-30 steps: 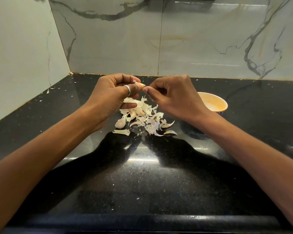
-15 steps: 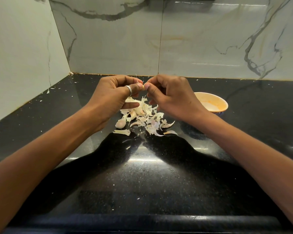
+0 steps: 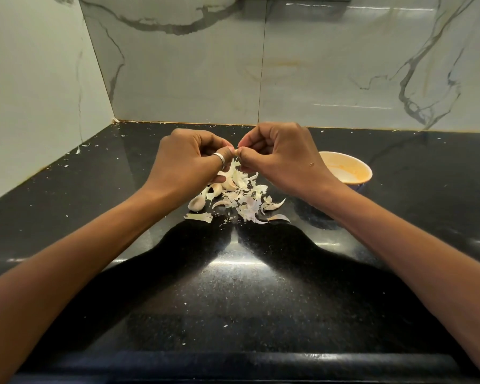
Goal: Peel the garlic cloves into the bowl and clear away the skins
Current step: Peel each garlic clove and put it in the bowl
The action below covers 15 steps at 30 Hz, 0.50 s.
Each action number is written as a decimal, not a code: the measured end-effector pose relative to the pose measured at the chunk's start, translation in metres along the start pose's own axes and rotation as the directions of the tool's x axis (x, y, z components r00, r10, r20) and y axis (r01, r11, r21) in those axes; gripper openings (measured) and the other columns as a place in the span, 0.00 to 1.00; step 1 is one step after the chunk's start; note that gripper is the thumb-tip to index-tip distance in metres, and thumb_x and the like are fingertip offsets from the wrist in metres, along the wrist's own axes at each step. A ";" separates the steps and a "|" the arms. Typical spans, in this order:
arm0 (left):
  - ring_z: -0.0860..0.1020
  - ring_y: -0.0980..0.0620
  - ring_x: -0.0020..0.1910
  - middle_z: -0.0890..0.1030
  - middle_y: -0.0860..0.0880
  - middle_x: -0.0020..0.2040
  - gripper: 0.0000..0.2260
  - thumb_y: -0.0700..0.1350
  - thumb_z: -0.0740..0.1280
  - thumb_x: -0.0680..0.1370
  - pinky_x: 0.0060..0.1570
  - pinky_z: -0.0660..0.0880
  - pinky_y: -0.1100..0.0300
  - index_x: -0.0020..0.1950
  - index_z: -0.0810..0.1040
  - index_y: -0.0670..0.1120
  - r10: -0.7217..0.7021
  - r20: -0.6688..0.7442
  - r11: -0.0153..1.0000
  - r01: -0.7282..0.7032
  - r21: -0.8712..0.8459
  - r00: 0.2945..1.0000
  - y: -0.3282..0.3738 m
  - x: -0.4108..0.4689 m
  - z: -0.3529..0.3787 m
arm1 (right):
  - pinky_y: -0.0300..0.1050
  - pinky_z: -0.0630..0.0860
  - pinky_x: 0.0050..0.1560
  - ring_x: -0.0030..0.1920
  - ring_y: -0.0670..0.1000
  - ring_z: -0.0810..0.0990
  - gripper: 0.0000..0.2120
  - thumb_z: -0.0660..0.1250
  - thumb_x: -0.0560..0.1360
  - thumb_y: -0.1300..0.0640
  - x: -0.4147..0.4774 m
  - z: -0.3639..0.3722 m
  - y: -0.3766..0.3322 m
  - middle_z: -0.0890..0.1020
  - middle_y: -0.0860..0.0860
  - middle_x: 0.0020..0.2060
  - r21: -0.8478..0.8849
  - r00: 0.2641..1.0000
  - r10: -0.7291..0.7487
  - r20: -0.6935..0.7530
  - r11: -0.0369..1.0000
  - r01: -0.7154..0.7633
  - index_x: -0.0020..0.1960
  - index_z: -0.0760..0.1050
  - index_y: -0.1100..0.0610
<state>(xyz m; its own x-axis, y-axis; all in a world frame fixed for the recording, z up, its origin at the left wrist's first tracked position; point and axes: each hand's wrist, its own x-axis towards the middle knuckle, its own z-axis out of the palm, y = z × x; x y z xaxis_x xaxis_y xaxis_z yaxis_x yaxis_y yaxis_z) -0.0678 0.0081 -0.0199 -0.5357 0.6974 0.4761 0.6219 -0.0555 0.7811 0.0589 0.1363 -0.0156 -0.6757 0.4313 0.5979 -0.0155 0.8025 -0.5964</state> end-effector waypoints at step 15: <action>0.84 0.55 0.31 0.85 0.47 0.33 0.03 0.42 0.74 0.75 0.39 0.84 0.55 0.41 0.86 0.47 0.021 -0.063 0.987 -0.011 0.159 0.998 0.003 -0.003 -0.002 | 0.50 0.85 0.43 0.38 0.43 0.86 0.02 0.75 0.75 0.64 -0.004 0.004 0.003 0.87 0.50 0.38 -0.004 0.996 -0.060 0.067 0.998 0.060 0.48 0.85 0.60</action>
<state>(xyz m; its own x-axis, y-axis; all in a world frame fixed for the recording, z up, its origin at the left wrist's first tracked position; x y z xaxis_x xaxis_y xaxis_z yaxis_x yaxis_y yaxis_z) -0.0655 0.0047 -0.0183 -0.5572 0.6498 0.5171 0.7108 0.0513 0.7015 0.0580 0.1357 -0.0221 -0.7215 0.3539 0.5951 -0.0535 0.8284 -0.5575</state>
